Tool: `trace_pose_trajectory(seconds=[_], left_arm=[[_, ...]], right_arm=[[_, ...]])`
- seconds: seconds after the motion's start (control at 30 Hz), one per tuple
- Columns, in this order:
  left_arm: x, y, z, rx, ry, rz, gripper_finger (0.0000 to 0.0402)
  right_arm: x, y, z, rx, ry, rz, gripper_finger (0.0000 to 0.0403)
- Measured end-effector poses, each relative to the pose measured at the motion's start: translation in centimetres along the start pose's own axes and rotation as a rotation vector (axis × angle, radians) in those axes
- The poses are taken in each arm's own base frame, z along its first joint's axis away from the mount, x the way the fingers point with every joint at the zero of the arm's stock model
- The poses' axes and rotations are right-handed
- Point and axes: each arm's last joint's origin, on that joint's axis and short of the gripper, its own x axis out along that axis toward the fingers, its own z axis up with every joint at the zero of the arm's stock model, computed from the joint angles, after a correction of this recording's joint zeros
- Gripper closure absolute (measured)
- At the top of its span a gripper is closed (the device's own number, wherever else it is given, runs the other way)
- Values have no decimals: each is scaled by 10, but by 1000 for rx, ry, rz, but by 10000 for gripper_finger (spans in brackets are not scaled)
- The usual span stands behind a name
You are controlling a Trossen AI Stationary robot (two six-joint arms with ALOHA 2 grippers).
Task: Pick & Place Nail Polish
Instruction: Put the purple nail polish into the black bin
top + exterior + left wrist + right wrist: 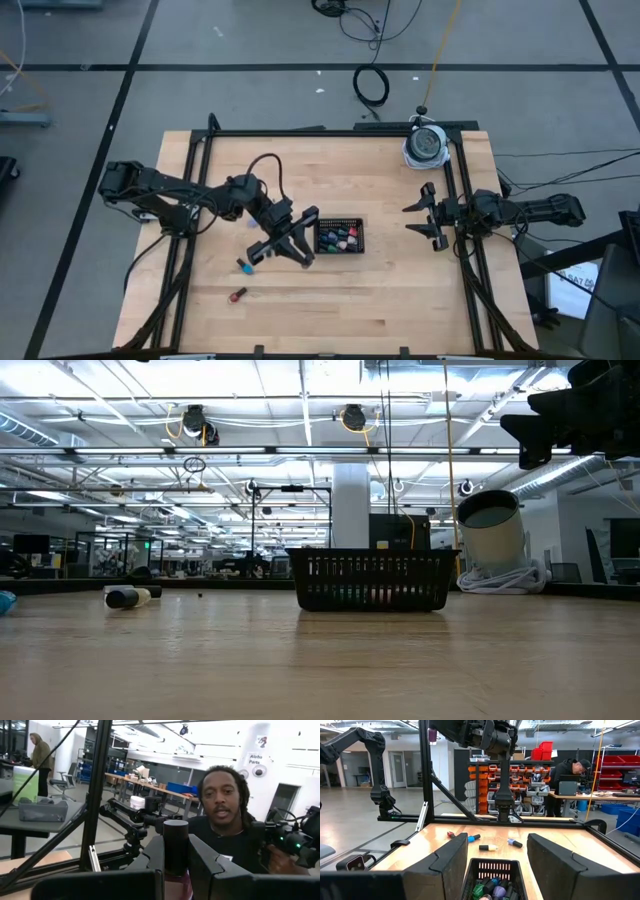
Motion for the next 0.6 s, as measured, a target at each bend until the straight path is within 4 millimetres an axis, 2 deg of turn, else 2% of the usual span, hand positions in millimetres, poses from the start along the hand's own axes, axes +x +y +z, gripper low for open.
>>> trace_pose_trajectory(seconds=[0.6], left_arm=[[0, 0, 0, -17, -3, 12, 364]], right_arm=[[0, 0, 0, 0, 0, 0, 210]])
